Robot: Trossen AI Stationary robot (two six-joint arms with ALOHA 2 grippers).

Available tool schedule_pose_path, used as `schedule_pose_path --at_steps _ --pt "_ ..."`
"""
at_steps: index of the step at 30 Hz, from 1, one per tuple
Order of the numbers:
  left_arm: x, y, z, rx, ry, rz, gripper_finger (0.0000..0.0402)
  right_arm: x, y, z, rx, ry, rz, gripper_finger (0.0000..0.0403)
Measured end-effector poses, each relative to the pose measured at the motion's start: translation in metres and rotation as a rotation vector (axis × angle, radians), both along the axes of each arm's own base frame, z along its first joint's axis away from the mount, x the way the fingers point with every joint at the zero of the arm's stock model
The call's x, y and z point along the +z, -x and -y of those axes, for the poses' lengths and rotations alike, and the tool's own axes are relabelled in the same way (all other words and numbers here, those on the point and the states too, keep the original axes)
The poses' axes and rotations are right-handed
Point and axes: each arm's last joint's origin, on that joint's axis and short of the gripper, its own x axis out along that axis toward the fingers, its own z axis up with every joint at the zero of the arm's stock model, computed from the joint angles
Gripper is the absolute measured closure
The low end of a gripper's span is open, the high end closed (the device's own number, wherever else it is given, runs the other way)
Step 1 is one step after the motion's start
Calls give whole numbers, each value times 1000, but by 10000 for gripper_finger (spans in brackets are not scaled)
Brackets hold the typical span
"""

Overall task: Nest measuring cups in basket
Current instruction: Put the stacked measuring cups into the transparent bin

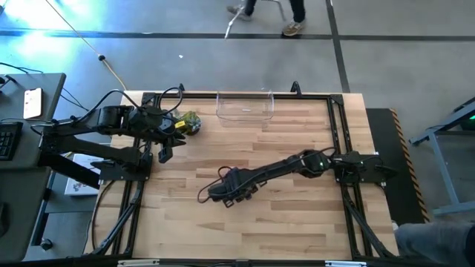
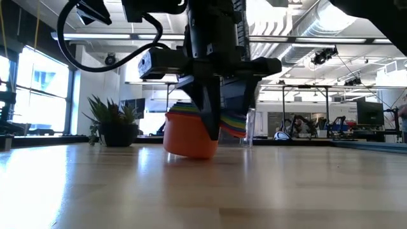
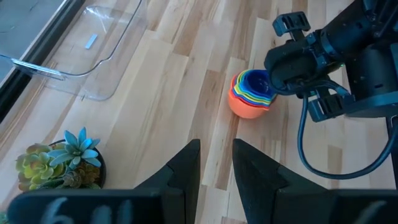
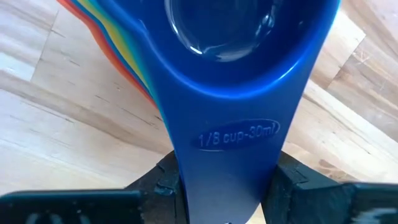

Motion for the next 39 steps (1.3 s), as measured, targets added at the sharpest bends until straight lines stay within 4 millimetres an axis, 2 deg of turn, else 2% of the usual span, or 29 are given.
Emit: schedule_pose_path --at_steps 33,39 --pt "0 0 0 -60 -59 -11 316 1 -2 17 -136 54 3 285" --pt "-1 1 0 -67 -66 -18 316 8 -2 18 -141 54 12 285"
